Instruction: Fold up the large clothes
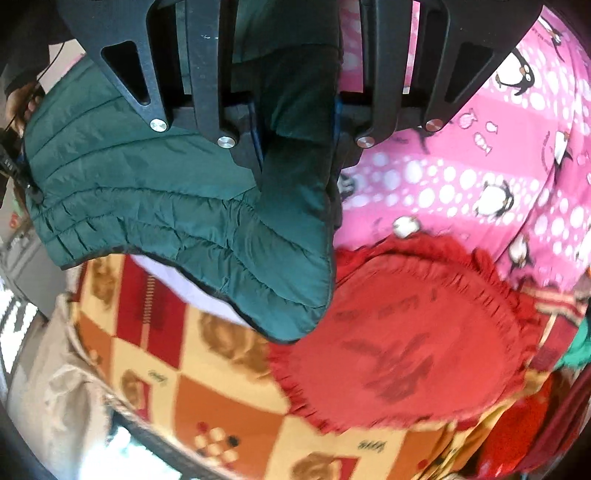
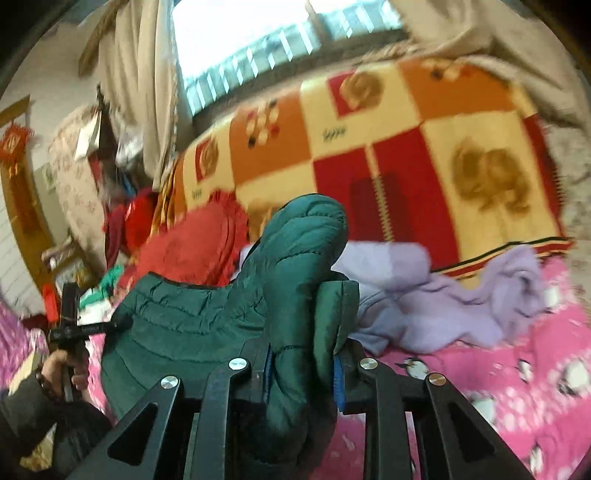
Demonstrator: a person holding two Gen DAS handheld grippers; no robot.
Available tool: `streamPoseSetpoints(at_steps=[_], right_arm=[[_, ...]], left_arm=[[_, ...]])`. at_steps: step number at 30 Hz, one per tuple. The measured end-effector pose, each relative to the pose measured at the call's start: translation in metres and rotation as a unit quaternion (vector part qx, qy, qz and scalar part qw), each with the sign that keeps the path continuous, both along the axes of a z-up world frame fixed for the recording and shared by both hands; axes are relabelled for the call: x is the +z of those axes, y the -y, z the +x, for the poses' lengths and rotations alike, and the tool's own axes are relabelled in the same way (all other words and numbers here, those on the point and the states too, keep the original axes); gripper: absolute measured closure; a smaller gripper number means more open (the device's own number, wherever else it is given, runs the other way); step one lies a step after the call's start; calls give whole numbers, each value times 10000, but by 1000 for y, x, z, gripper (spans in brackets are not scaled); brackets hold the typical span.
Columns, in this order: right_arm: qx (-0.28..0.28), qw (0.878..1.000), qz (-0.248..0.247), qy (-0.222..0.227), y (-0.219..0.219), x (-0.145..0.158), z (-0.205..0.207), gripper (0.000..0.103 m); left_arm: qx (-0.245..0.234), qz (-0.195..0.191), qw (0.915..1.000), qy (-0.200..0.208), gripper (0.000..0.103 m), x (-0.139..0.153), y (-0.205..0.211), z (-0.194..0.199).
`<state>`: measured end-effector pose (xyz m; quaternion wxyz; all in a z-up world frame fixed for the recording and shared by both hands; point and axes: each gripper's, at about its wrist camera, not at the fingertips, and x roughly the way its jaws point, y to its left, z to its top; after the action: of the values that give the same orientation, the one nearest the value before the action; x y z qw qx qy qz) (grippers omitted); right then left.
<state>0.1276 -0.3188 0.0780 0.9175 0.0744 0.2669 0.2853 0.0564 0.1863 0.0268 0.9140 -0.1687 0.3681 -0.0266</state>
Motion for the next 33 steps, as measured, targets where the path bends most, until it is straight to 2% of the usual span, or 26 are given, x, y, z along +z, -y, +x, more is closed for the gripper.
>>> streamPoseSetpoints(at_steps=[3,4,6,9,11,12,13,16,18,20,21,23,25,28,29,30,31,33], right_arm=[[-214,9997,147,-38,23,2,-15,80],[-285,9992,214,-195,30,-5,-11,80],[-404,9967,304,-640,39,-25,4,80],[-519,9875,213,-1474,46,-73,37,77],[-682,9787,161,-1931,52,-96,54,65],[-756,9724,217,-2198,56,-104,61,61],[-845,9664,407,-2394,62,-106,65,51],[-1077,9581,940,-2482,80,-95,59,42],[-1533,9579,1176,-2123,94,-73,45,37],[-1949,9649,757,-1590,85,-44,29,31],[-2055,9692,361,-1304,69,-28,22,29],[-1942,9754,-114,-1039,38,-13,18,25],[-1604,9792,-737,-997,-7,-15,27,25],[-1107,9734,-1456,-1382,-48,-46,55,25],[-1001,9679,-1712,-1543,-55,-60,61,25],[-1015,9561,-2091,-1784,-61,-81,72,25],[-1050,9492,-2248,-1937,-60,-95,77,19],[-1126,9465,-2076,-2198,-51,-114,86,12]], left_arm=[[-200,29,9998,82,76,17,17,-1],[-243,73,9996,90,76,18,20,1],[-279,38,9996,-14,76,12,22,12],[-245,11,9993,-282,76,-12,21,41],[-208,-53,9986,-478,76,-26,20,54],[-187,-83,9985,-506,76,-30,20,55],[-167,-122,9985,-498,76,-30,20,54],[-213,-276,9984,-444,76,-21,15,51],[-216,-322,9986,-369,76,-11,12,48],[-32,-162,9998,-119,76,4,14,44],[58,-5,9999,108,76,14,19,43],[36,128,9992,380,59,26,31,50],[-77,190,9991,361,48,26,47,68],[-244,518,9983,-125,48,2,71,103],[-262,640,9969,-369,48,-11,78,114],[-306,687,9959,-511,48,-23,83,122],[-337,715,9953,-568,48,-32,87,126],[-318,749,9953,-533,47,-54,93,133]])
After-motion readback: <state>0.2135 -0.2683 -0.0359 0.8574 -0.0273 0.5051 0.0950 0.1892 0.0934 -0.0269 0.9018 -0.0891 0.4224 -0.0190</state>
